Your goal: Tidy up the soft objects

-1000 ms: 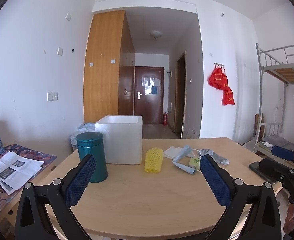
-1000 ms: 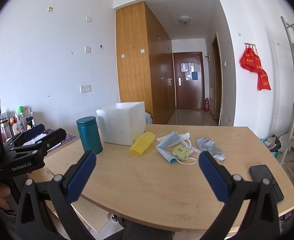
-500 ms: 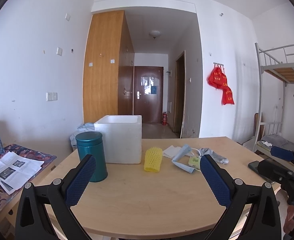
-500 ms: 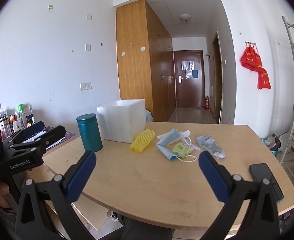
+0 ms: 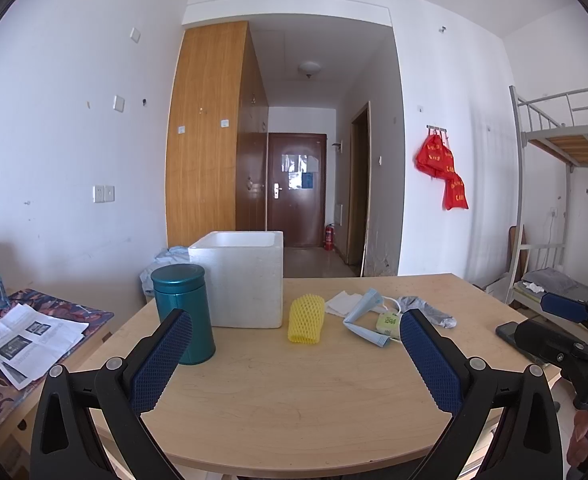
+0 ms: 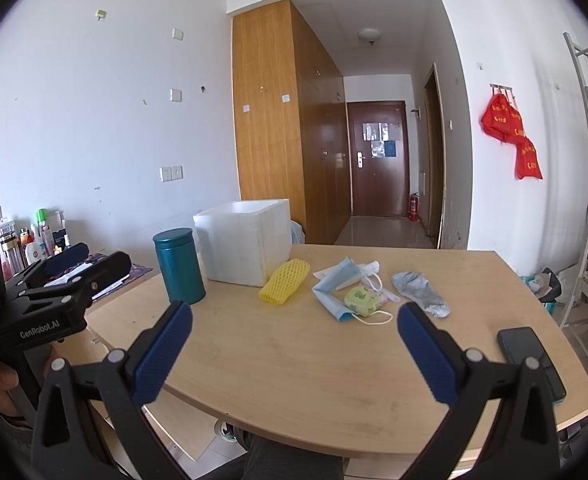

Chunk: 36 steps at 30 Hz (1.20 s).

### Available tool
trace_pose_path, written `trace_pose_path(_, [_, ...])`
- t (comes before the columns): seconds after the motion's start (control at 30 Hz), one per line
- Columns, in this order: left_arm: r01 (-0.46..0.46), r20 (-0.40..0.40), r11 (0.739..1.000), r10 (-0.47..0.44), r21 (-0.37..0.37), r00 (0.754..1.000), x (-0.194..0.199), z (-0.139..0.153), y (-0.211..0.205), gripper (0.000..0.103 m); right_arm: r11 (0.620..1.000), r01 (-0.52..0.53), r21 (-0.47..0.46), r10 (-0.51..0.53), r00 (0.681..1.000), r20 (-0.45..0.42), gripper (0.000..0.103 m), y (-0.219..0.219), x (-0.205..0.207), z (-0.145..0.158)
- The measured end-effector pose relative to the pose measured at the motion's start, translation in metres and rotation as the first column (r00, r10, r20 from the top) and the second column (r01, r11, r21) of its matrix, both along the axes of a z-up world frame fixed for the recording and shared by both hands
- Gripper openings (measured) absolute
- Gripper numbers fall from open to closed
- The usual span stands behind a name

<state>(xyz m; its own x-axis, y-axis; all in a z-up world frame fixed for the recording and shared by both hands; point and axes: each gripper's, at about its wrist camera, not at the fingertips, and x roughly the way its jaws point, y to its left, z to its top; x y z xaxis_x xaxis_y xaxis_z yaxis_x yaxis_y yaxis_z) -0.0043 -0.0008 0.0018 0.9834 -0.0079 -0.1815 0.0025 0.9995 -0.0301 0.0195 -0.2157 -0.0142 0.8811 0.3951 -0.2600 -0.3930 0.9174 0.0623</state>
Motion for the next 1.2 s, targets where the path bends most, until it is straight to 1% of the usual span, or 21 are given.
trace_pose_path(0.57, [-0.001, 0.001, 1.0, 0.001, 0.004, 1.0, -0.002, 0.001, -0.001, 0.103, 1.0, -0.013, -0.003, 0.013, 1.0, -0.001, 0.103, 0.004, 0.005, -0.001])
trace_pose_path(0.7, [0.002, -0.002, 1.0, -0.002, -0.005, 1.0, 0.001, 0.001, -0.002, 0.103, 1.0, -0.022, -0.011, 0.022, 1.0, -0.006, 0.103, 0.006, 0.009, -0.003])
trace_pose_path(1.0, [-0.001, -0.036, 1.0, 0.001, -0.013, 0.999, 0.022, -0.001, -0.003, 0.103, 1.0, -0.022, 0.002, 0.022, 0.999, -0.042, 0.103, 0.0, 0.028, -0.009])
trace_pose_path(1.2, [0.014, -0.07, 1.0, -0.016, -0.027, 0.997, 0.049, -0.005, -0.005, 0.103, 1.0, -0.013, -0.005, 0.013, 0.998, -0.069, 0.103, -0.007, 0.048, -0.013])
